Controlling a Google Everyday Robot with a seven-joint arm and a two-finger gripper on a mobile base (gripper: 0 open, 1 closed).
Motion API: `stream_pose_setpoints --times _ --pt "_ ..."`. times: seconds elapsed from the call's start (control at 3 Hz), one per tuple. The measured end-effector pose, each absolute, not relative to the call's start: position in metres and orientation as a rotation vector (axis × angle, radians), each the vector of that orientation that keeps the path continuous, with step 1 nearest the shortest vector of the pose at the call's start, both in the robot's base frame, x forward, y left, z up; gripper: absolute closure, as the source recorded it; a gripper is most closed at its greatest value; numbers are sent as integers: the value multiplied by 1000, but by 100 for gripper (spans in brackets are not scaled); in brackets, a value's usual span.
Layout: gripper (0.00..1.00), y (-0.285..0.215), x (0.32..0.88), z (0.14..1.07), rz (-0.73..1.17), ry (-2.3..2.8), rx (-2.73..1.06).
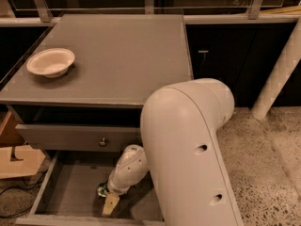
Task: Pick green can from middle drawer and place on counter
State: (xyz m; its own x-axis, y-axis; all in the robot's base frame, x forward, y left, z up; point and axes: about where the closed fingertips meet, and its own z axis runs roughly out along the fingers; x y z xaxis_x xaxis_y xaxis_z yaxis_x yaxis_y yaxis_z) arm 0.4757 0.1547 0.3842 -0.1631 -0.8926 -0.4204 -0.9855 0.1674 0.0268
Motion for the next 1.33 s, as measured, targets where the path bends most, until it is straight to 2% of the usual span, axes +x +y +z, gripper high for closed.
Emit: stream_pose_setpoints --times 0.33,1.33 --pt "18 155 476 384 426 2142 -1798" --pt "97 155 476 384 426 2142 -1798"
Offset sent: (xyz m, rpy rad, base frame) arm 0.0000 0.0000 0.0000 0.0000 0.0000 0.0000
